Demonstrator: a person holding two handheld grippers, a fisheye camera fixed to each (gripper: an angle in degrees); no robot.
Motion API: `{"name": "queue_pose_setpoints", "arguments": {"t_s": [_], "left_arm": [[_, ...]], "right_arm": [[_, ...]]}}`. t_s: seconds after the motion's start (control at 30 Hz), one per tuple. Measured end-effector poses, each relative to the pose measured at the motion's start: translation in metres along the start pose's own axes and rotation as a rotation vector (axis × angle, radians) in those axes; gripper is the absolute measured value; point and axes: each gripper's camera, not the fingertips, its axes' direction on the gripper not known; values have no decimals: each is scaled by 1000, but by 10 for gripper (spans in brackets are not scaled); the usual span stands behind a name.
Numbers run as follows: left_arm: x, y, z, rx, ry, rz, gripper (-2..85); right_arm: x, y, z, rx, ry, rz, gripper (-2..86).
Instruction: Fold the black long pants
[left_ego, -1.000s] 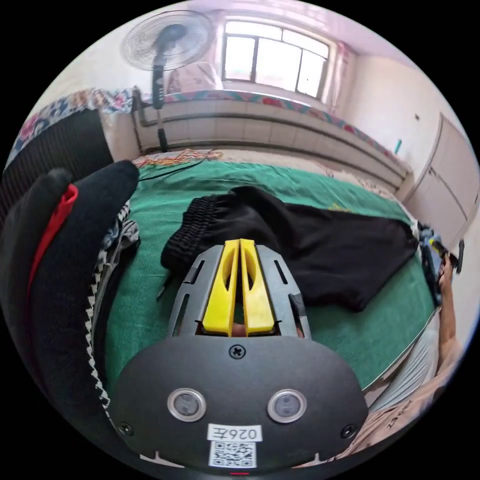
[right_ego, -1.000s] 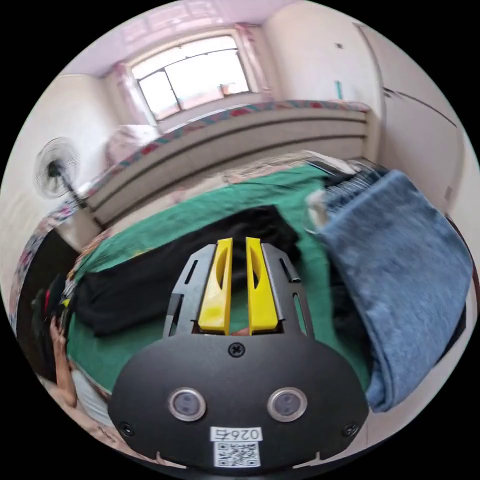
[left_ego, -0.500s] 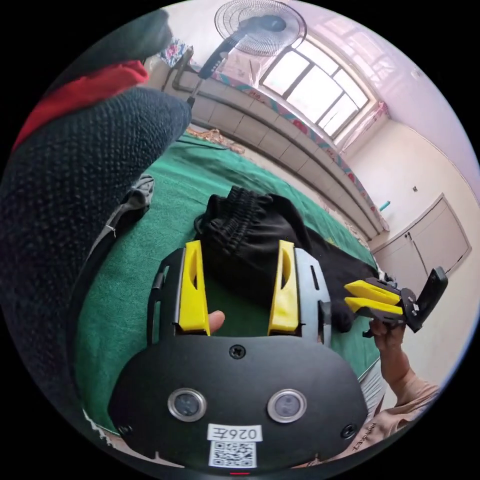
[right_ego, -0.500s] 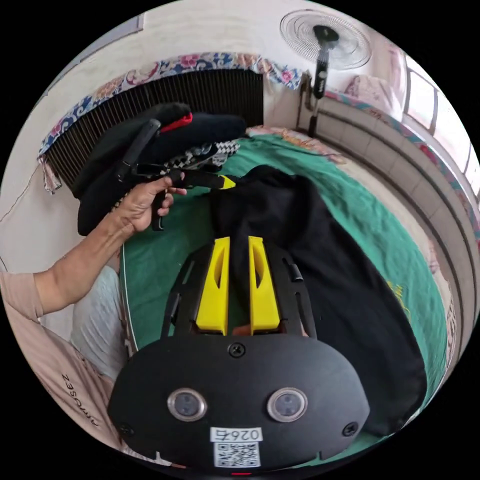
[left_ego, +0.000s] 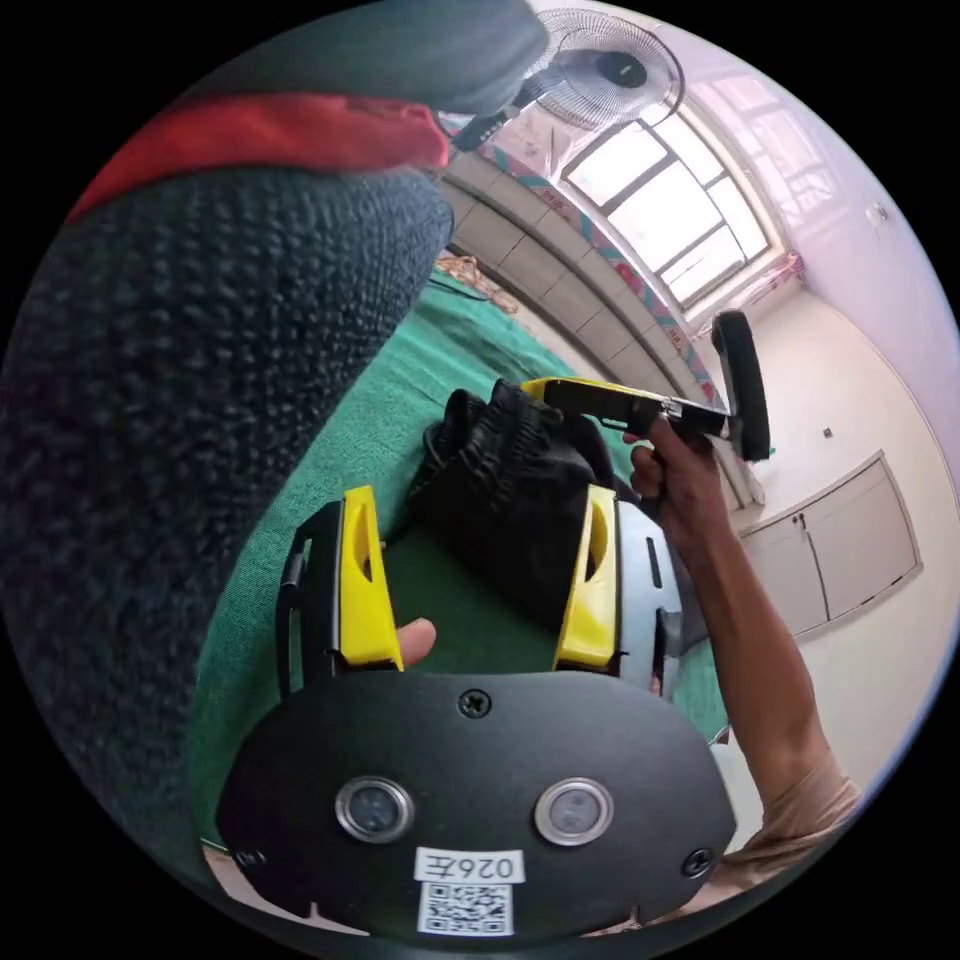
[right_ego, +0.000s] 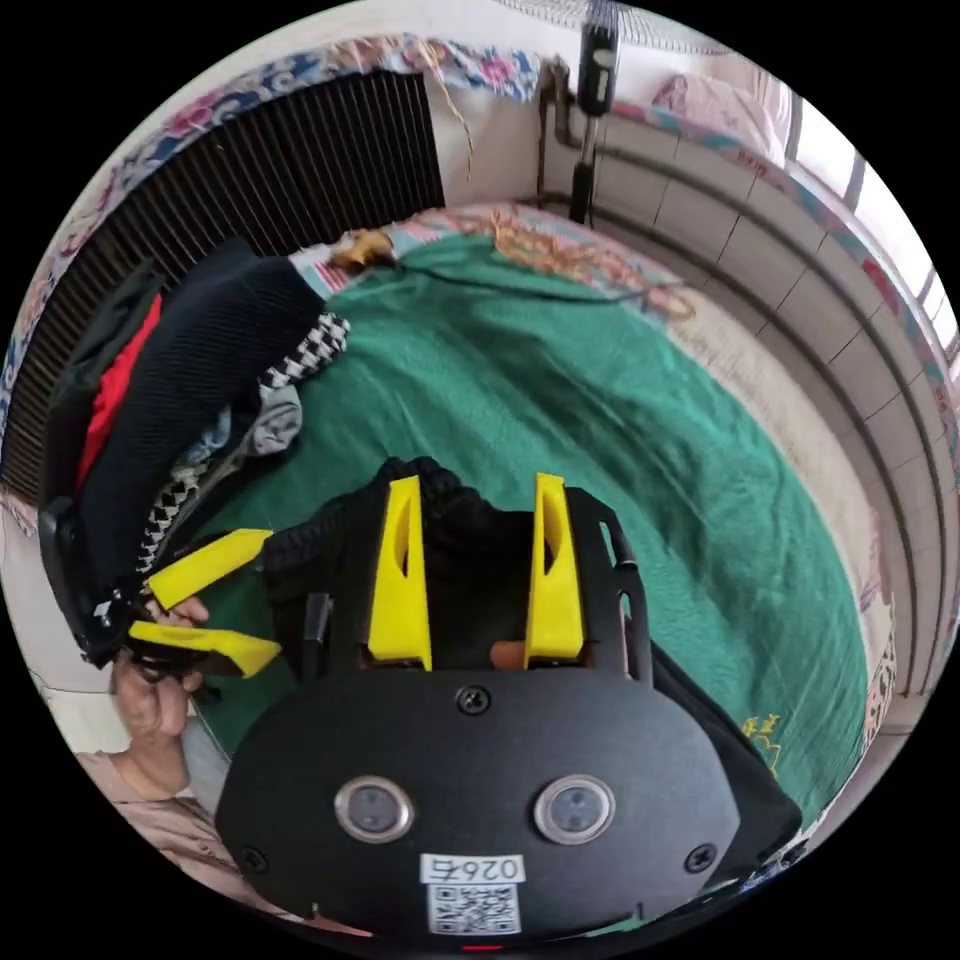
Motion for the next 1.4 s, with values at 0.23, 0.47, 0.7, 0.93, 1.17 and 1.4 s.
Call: {"name": "queue_pose_setpoints", "arguments": {"t_s": [0.23, 0.47, 0.7, 0.93, 1.17, 1.4], "left_arm": [[-27, -15, -3, -136, 67, 101, 118], [-60, 8, -47, 63, 140, -125, 110], [-81, 29, -95, 245, 321, -193, 33], [-80, 24, -123, 289, 400, -174, -9], [-42, 7, -157, 326, 324, -72, -10], [59, -7, -209, 404, 70, 260, -10]], "right_arm": [[17, 93, 0, 173, -251, -28, 3], [-6, 107, 28, 272, -477, -44, -10], [-35, 136, 41, 310, -277, 133, -9], [-141, 171, 107, 230, -191, 113, -9], [-218, 188, -12, 426, -89, 95, -9], [-308, 174, -39, 275, -48, 15, -8]]}}
